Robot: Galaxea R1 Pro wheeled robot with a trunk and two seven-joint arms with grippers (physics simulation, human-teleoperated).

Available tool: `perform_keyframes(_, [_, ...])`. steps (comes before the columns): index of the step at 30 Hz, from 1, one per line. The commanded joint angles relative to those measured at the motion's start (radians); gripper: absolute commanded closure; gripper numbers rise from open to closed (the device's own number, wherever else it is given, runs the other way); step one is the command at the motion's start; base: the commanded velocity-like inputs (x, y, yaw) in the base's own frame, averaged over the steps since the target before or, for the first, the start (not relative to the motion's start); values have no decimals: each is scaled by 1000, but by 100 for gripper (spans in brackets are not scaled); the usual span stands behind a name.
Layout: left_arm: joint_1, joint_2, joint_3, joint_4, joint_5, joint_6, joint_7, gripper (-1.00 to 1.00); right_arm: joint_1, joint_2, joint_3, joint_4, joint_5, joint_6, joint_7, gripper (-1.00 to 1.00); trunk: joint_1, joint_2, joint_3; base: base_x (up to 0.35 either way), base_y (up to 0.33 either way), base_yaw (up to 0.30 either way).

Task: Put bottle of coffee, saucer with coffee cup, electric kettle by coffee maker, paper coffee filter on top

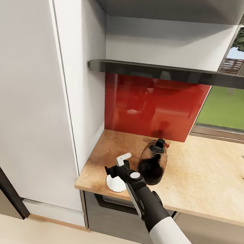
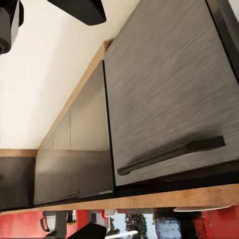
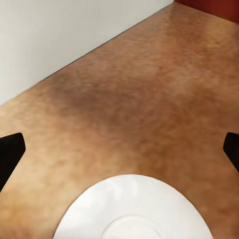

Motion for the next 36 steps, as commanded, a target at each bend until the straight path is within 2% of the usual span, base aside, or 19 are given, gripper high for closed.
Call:
perform_keyframes(1, [-3,-4,-1,-16,3,11,-30,-100,-1,0,0,-6,4,8,2,-100,1,-2,-2,0,0,0])
perform_keyframes(2, [-5,-7,-1,-22,3,12,-43,-100,-1,0,0,-8,4,9,2,-100,1,-2,-2,0,0,0])
perform_keyframes(3, [-8,-21,-3,-46,3,17,-81,-100,-1,0,0,-19,4,15,2,-100,1,-2,-2,0,0,0])
perform_keyframes(5, [-21,-52,-4,-94,3,24,-93,-100,-1,0,0,-44,2,52,1,-100,1,-2,-2,0,0,0])
perform_keyframes(8, [-73,-117,-5,-172,2,70,-93,-100,-1,0,0,-102,1,196,3,-100,1,-2,-2,0,0,0])
perform_keyframes(9, [-85,-130,-5,-183,1,82,-93,-100,-1,0,0,-110,1,221,3,-100,1,-2,-2,0,0,0])
perform_keyframes(11, [-134,-175,-18,-215,1,126,-93,-100,-1,0,0,-127,1,293,4,-100,1,-2,-2,0,0,0])
perform_keyframes(13, [-180,-207,-49,-236,2,150,-62,-100,-1,0,0,-134,1,323,4,-100,1,-2,-2,0,0,0])
perform_keyframes(17, [-258,-268,-105,-248,7,163,39,-100,-1,0,-1,-137,2,341,4,-100,1,-2,-2,0,0,0])
perform_keyframes(20, [-296,-320,-119,-251,7,164,96,-100,-1,0,-2,-137,2,344,4,-100,1,-2,-2,0,0,0])
perform_keyframes(23, [-325,-385,-123,-251,3,162,150,-100,-1,0,-5,-139,2,346,3,-100,1,-2,-2,0,0,0])
perform_keyframes(25, [-337,-416,-130,-251,3,159,191,-100,-1,0,-10,-140,2,346,3,-100,1,-2,-2,0,0,0])
perform_keyframes(27, [-344,-434,-164,-252,7,156,224,-100,-1,0,-14,-139,2,346,3,-100,1,-2,-2,0,0,0])
perform_keyframes(30, [-348,-451,-207,-252,12,155,240,-100,-1,0,-16,-138,2,346,3,-100,1,-2,-2,0,0,0])
perform_keyframes(36, [-355,-466,-224,-247,16,153,290,-100,-1,0,-20,-128,5,347,1,-100,1,-2,-2,0,0,0])
